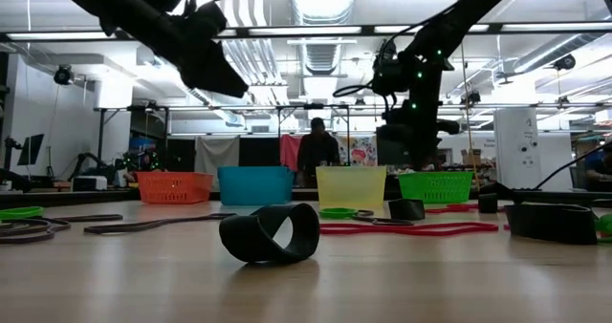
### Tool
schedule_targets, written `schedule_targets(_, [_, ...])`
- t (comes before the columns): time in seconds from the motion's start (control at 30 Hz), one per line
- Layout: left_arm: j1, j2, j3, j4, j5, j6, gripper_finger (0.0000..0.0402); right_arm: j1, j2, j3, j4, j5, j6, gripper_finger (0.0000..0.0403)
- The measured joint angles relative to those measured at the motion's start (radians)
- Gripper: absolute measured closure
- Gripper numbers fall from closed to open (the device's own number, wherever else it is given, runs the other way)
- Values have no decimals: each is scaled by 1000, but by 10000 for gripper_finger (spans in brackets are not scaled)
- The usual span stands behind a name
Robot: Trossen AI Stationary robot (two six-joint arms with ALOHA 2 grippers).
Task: Sort rubber bands into baskets
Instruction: Put the violet rubber band into the orange bin
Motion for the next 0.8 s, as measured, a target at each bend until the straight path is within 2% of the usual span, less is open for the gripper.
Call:
schedule_targets(0.2, [0, 29, 0, 6, 0, -27, 185, -7, -12, 4, 6, 25, 2, 333])
schedule_targets(0.3, [-1, 32, 0, 2, 2, -94, 185, -10, -12, 5, 7, 25, 2, 308])
schedule_targets(0.47, [-14, 14, 0, -72, 79, -227, 185, 13, -27, 6, 9, 7, 2, 278])
schedule_targets(0.6, [-58, 9, 0, -122, 137, -341, 185, 80, -66, 2, 35, -45, -6, 267])
schedule_targets(0.8, [-213, 9, 0, -193, 149, -512, 185, 238, -181, -52, 255, -55, -114, 272])
